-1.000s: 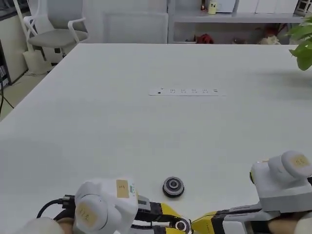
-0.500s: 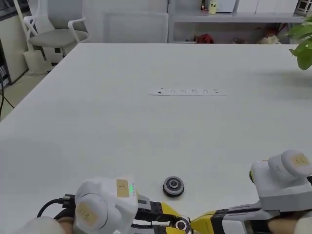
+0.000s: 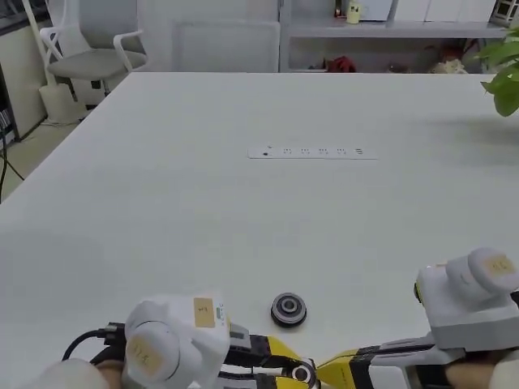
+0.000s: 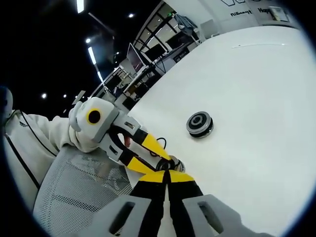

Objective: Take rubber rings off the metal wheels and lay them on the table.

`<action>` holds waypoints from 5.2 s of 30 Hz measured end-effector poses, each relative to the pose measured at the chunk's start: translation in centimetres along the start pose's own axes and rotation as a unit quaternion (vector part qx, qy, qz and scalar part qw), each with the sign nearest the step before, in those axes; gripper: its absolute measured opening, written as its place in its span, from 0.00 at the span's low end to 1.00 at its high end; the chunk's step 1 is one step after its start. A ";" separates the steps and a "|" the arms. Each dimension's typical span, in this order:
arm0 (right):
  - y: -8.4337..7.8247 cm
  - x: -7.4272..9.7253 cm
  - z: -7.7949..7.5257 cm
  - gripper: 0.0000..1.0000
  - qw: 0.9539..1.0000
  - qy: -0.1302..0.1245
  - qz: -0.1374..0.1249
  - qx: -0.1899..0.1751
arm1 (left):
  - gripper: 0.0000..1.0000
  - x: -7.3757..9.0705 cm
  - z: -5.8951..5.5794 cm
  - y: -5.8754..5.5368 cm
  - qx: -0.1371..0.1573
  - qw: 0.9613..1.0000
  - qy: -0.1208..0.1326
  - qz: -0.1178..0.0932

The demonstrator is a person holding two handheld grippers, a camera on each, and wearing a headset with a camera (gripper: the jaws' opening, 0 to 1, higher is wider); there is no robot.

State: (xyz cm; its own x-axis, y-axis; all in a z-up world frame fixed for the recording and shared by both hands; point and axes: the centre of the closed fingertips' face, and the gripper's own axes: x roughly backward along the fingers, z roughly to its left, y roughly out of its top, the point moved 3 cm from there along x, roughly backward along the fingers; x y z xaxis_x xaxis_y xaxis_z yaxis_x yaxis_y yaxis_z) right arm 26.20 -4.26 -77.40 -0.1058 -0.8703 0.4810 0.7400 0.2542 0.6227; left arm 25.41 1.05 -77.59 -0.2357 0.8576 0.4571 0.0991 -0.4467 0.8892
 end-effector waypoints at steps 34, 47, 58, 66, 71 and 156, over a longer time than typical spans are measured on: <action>0.6 0.3 0.1 0.00 1.000 0.002 -0.006 0.006 | 0.33 1.8 0.3 2.8 -0.018 1.000 -0.007 0.025; 0.5 1.3 0.9 0.00 0.999 -0.004 0.008 0.042 | 0.59 6.2 0.5 6.5 -0.035 0.999 0.020 -0.007; 1.1 2.5 2.2 0.00 0.998 -0.002 0.009 0.059 | 0.76 10.1 0.2 7.5 -0.043 0.997 0.057 -0.016; 1.6 3.8 3.0 0.00 0.998 -0.006 0.000 0.067 | 0.83 12.4 0.6 6.0 -0.023 0.995 0.095 -0.013; 1.6 4.5 3.4 0.00 0.998 -0.008 0.001 0.069 | 0.86 14.3 0.9 5.0 -0.001 0.992 0.121 -0.019; 3.6 -2.4 6.9 0.00 0.995 0.031 0.037 0.091 | 1.00 16.2 -0.7 -0.9 0.132 0.973 0.181 -0.052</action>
State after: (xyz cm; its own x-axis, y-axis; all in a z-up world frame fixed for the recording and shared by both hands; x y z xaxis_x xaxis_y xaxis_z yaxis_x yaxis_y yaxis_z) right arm 24.55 1.61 -72.08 -0.0095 -0.8691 0.4946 0.6112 0.3864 0.6907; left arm 20.77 15.21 -71.02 -0.5776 0.7278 0.3696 0.2895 -0.2407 0.9264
